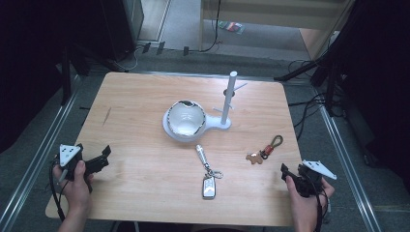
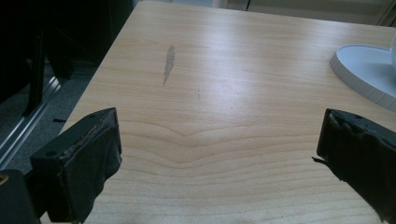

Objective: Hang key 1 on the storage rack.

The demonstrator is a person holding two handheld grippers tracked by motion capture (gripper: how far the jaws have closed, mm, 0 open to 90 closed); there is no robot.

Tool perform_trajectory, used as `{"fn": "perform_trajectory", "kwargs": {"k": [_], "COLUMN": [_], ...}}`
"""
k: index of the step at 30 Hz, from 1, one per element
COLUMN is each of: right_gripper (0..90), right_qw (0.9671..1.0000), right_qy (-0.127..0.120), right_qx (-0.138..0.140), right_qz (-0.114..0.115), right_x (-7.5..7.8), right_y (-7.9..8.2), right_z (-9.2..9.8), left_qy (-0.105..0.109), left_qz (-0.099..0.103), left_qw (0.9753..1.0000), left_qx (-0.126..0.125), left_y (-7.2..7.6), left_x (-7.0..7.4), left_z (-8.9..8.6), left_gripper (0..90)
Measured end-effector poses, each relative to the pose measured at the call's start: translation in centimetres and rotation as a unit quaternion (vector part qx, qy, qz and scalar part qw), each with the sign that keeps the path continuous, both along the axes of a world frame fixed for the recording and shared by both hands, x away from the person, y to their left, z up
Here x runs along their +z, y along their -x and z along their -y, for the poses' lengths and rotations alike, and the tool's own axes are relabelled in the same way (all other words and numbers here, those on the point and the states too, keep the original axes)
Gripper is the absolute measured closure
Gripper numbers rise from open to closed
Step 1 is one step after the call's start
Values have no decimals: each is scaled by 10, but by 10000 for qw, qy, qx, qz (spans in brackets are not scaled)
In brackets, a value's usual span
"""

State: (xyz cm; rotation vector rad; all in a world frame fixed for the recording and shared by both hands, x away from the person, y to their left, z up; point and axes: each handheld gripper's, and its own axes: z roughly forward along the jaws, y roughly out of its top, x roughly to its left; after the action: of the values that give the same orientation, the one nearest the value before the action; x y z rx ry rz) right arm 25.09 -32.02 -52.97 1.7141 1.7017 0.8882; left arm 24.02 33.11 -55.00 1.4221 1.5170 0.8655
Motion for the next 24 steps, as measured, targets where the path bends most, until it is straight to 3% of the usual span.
{"fn": "perform_trajectory", "kwargs": {"k": [3, 6, 8, 15, 19, 24], "right_gripper": [309, 311, 297, 276, 277, 277], "right_qw": [9994, 9990, 9978, 9929, 9907, 9886], "right_qy": [183, 262, 120, 129, 339, 392], "right_qx": [118, 102, 213, 329, 321, 357], "right_qz": [-262, -348, -622, -1140, -1277, -1406], "right_x": [1, 2, 6, 13, 16, 19], "right_y": [-7, -10, -16, -32, -37, -42], "right_z": [-2, -3, -1, -2, -4, -6], "left_qy": [-35, -49, -38, -33, -35, -29], "left_qz": [-2, 5, 0, 0, -2, 6], "left_qw": [10000, 10000, 10000, 10000, 10000, 10000], "left_qx": [-5, -14, -19, -14, -28, -30], "left_y": [0, 0, 0, 0, 1, 1], "left_x": [0, 0, 0, 0, 0, 0], "left_z": [1, 1, 1, 1, 1, 1], "left_gripper": [1, 1, 1, 1, 1, 1]}}
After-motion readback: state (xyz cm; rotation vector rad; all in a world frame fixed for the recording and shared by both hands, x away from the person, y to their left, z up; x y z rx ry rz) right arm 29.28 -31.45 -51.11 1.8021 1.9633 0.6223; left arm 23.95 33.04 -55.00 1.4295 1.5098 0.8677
